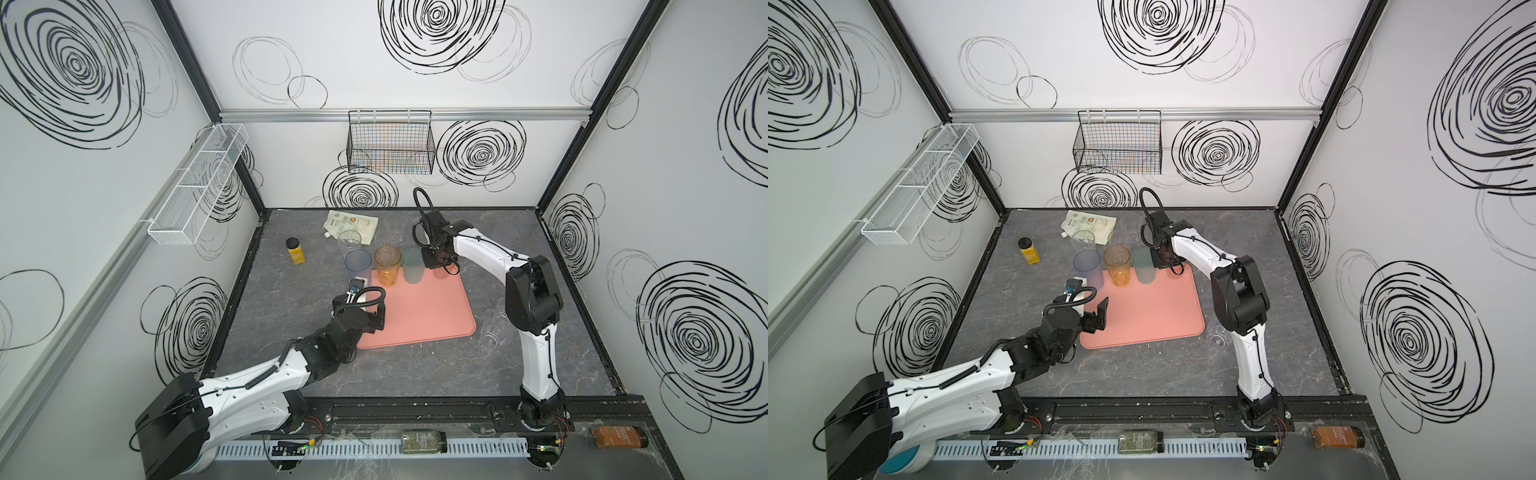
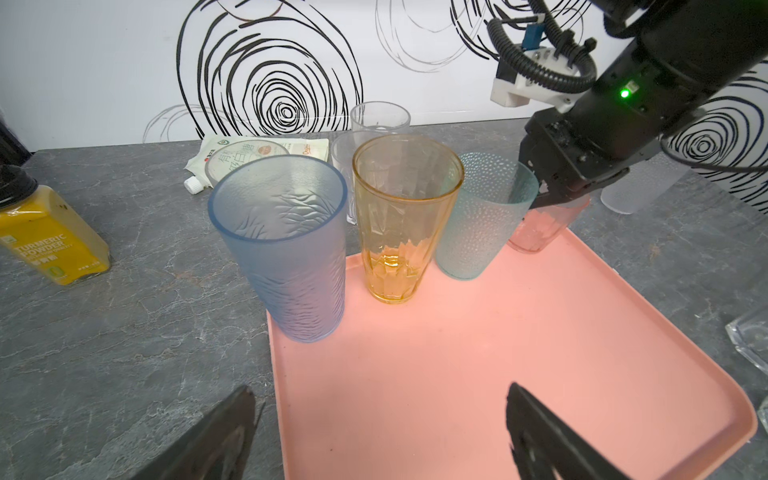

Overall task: Place the glasses into the tray
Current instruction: 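Carry the pink cup with the right gripper onto the tray beside the teal cup, then open the right gripper and lift it off the pink cup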

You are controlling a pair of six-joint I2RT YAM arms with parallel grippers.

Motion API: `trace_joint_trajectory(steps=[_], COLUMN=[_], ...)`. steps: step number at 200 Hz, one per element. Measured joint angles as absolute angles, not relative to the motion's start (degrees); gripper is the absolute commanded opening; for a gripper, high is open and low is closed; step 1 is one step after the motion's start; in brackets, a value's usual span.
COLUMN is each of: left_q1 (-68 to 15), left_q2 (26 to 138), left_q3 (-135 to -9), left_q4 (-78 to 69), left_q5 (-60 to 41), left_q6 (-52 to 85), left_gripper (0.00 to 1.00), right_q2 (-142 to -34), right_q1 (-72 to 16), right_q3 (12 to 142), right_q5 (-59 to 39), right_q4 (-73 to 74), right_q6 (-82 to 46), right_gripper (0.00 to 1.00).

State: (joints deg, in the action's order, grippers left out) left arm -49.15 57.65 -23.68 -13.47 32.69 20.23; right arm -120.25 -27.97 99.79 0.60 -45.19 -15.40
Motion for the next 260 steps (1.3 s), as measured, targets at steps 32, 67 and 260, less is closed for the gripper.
trace_joint_trajectory(steps=[32, 67, 260], left_q1=[-49.5, -49.8, -63.9], left_q2=[57.6, 55.7, 46.0], left_q3=[-23.8, -24.9, -29.0], left_q4=[-12.9, -9.6, 7.4], left_q5=[33.9, 36.9, 26.1], left_q6=[21.1, 21.9, 31.8], left_gripper=[0.96, 0.96, 0.98], right_q2=[-118.2, -109.2, -66.5], right_q1=[-28.0, -28.1, -33.6], right_q3=[99.8, 96.8, 52.9], right_q5=[1.3, 1.5, 1.5], right_q4=[-46.5, -46.4, -49.0], right_q6=[-15.4, -16.1, -30.5], right_gripper=[0.32, 0.34, 0.48])
